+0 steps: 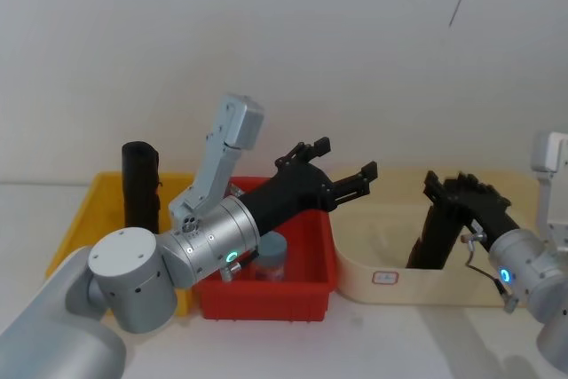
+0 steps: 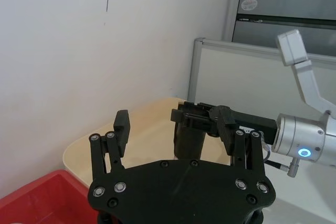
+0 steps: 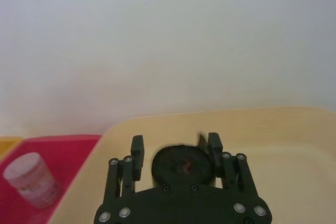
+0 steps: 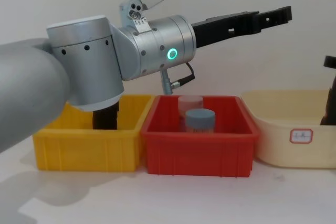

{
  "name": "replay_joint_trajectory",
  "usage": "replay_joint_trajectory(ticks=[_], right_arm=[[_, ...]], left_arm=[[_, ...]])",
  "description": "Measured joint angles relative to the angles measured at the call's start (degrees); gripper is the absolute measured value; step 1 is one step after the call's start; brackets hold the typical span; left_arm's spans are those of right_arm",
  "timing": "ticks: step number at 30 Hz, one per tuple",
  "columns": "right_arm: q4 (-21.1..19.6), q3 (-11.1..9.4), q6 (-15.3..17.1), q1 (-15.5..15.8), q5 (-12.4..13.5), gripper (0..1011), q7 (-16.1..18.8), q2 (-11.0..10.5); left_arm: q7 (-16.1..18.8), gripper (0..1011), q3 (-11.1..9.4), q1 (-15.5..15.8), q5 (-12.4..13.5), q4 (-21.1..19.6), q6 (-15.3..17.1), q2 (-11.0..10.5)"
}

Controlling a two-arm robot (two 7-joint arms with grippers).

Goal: Pick up the garbage bag with the one hand and transfer it to the other hand.

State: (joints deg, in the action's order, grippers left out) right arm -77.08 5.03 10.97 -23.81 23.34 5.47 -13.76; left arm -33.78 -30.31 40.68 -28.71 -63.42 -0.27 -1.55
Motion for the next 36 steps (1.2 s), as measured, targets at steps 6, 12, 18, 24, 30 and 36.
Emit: replay_joint_trajectory(ticks=[6,12,18,24,30,36], right_arm=[[0.7,-0.5,0.1,-0.2,-0.9,862,-0.7,-0.2],[-0.4,0.0,-0.7,-0.1,-3.3,1001,-1.8,-0.6],[-1.9,0.8,-1.9,0.2,-5.8,1001,-2.9,-1.1],[-3.4,1.7,-2.9,0.2,-8.6,1001,-3.8,-1.8],[-4.4,2.5,-3.5,0.0,-10.2,1001,-3.5,-2.4],[-5.3,3.5,-3.6,0.1,-10.6,1001,-1.6,-2.7]], left_arm=[[0.1,1001,0.0,-0.1,0.0,-0.2,0.0,-0.1],[1.9,1001,0.5,-1.2,0.1,-1.7,-0.3,-0.8],[4.7,1002,1.7,-3.3,0.3,-4.4,-1.0,-1.8],[8.0,1001,3.3,-6.2,0.5,-7.5,-2.1,-3.0],[10.9,1001,5.1,-8.8,0.8,-10.2,-3.0,-3.9],[14.0,1001,7.1,-11.4,1.6,-12.9,-4.1,-4.9]])
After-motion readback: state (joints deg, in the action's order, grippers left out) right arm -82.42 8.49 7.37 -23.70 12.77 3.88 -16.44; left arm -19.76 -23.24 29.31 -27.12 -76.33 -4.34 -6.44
